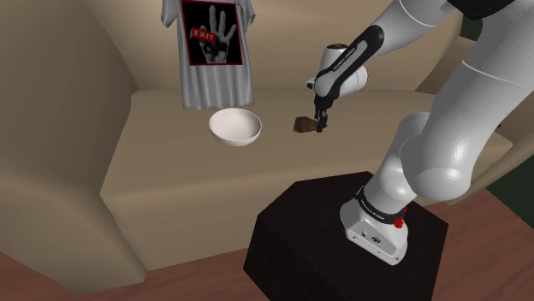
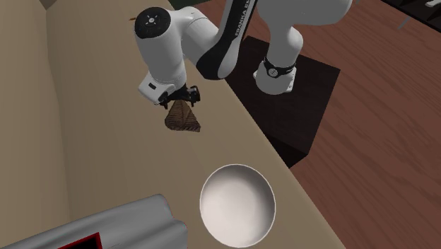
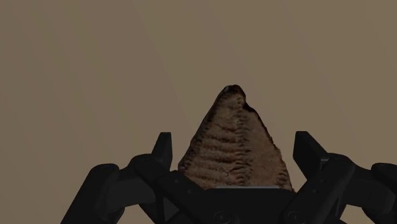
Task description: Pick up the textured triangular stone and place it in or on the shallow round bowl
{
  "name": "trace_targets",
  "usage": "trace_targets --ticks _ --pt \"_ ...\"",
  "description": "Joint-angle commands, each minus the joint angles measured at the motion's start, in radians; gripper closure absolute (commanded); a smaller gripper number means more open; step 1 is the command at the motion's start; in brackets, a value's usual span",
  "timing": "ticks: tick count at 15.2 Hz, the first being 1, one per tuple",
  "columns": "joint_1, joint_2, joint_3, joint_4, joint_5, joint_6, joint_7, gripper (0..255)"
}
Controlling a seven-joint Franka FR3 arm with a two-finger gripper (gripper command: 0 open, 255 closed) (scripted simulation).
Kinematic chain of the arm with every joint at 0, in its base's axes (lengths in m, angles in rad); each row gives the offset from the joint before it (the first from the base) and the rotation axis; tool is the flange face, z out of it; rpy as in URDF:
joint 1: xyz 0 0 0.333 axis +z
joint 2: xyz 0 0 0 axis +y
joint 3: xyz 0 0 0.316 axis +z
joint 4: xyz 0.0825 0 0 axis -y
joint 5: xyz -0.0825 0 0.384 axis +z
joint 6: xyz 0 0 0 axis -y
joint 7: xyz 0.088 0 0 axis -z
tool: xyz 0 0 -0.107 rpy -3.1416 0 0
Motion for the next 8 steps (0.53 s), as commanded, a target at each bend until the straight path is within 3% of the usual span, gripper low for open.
trace_targets --ticks 1,4,5,8 --pt "0.0 0.003 0.001 0.0 0.004 0.003 -0.002 0" --pt "0.0 0.002 0.001 0.0 0.003 0.002 -0.002 0" --pt "0.0 0.002 0.001 0.0 0.003 0.002 -0.002 255" --pt "0.0 0.002 0.001 0.0 0.003 0.002 -0.002 255"
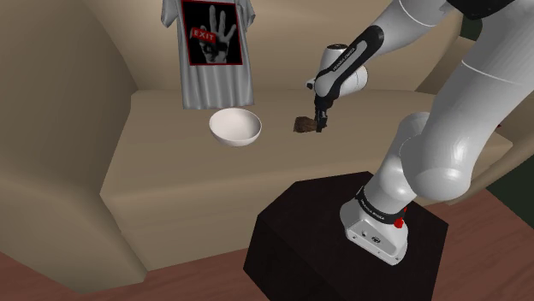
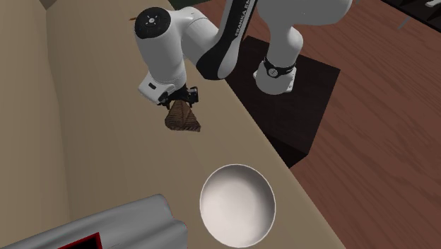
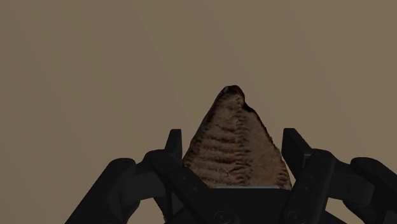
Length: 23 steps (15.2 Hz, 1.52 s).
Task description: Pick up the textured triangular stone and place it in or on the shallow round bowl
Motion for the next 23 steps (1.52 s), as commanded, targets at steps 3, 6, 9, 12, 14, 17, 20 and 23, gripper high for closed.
trace_targets --ticks 3,6,9,12,14,17,20,23 --pt "0.0 0.0 0.0 0.0 0.0 0.0 0.0 255" --pt "0.0 0.001 0.0 0.0 0.0 0.001 0.0 255" --pt "0.004 -0.074 -0.016 0.007 -0.093 -0.061 0.061 255" --pt "-0.008 -0.144 -0.009 0.016 -0.164 -0.125 0.107 255" --pt "-0.019 -0.187 0.002 0.023 -0.199 -0.168 0.129 255" --pt "-0.036 -0.245 0.023 0.035 -0.236 -0.23 0.153 255" --pt "-0.052 -0.298 0.046 0.048 -0.261 -0.29 0.168 255" --pt "-0.065 -0.345 0.069 0.062 -0.276 -0.347 0.177 255"
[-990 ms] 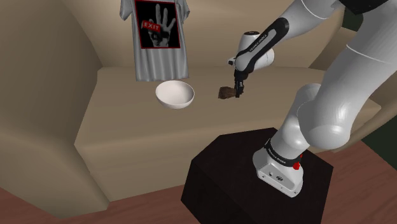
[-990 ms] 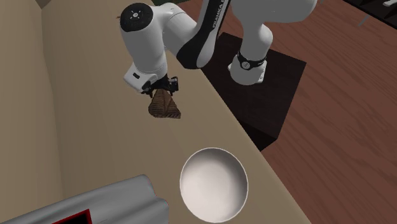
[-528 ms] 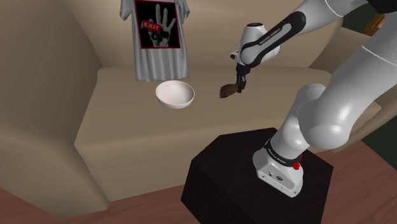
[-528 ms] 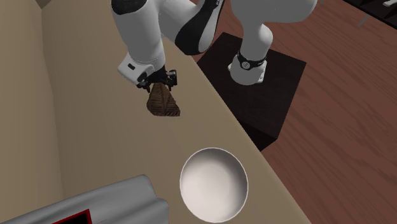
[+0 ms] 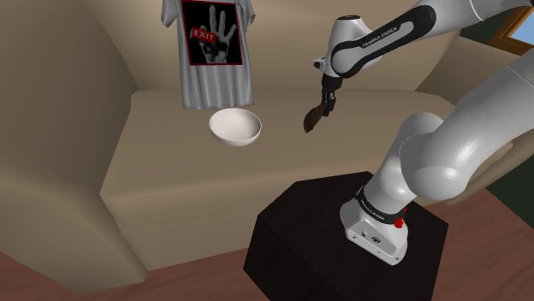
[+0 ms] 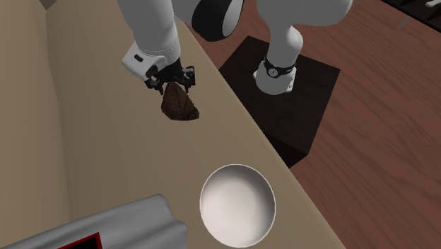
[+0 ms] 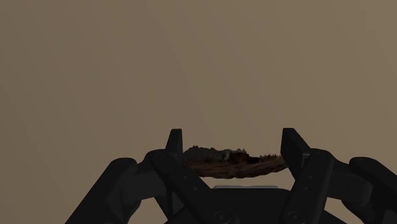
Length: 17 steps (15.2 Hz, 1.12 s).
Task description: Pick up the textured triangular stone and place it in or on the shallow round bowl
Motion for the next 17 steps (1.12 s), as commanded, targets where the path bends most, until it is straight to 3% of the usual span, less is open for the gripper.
trace_targets --ticks 1,8,17 --pt "-0.005 -0.022 0.012 0.012 -0.004 -0.033 0.003 255" --pt "-0.025 -0.107 0.063 0.053 -0.014 -0.156 0.008 255" --pt "0.12 -0.015 0.192 0.099 0.119 -0.167 0.184 255"
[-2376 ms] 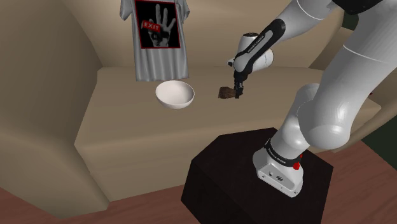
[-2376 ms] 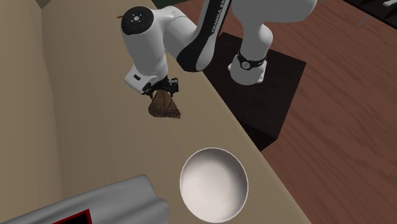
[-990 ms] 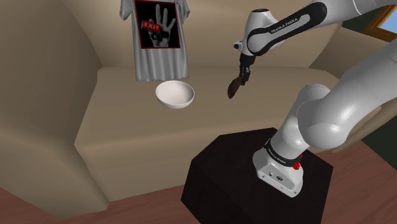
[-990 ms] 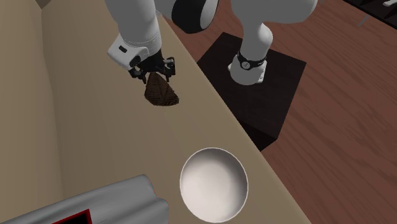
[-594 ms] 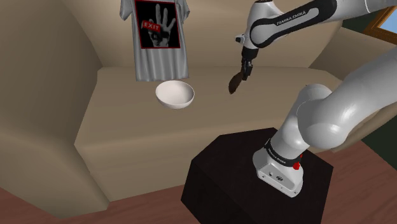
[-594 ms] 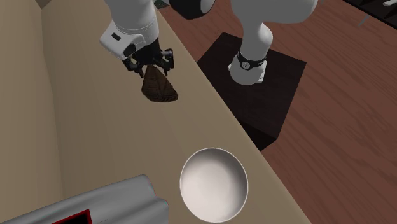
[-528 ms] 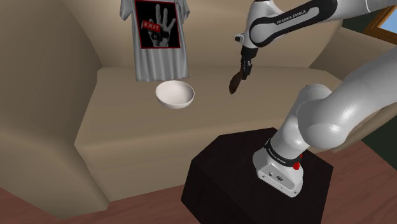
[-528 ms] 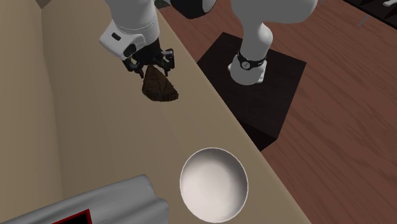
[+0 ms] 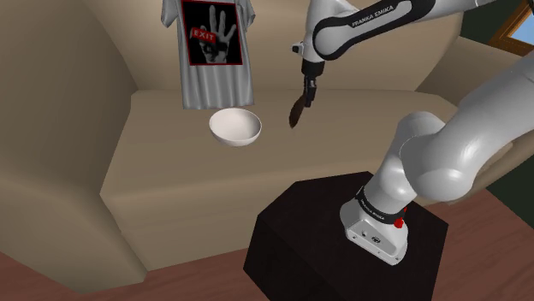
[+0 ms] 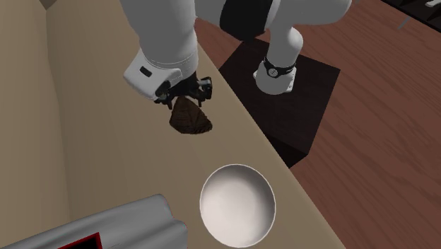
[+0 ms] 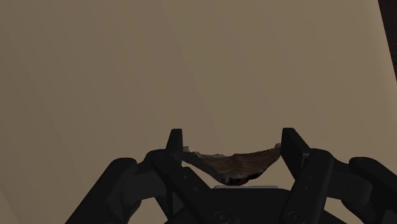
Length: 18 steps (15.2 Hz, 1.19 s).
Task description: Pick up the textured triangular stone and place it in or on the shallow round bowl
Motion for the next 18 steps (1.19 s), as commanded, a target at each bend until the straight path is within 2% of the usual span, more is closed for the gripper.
trace_targets --ticks 1,11,17,18 --pt "0.036 0.037 0.023 0.019 0.037 0.006 0.034 255" --pt "0.184 0.237 0.128 0.194 0.219 -0.02 0.152 255" --pt "0.243 0.385 0.184 0.355 0.324 -0.06 0.199 255" --pt "0.242 0.392 0.184 0.349 0.328 -0.047 0.198 255"
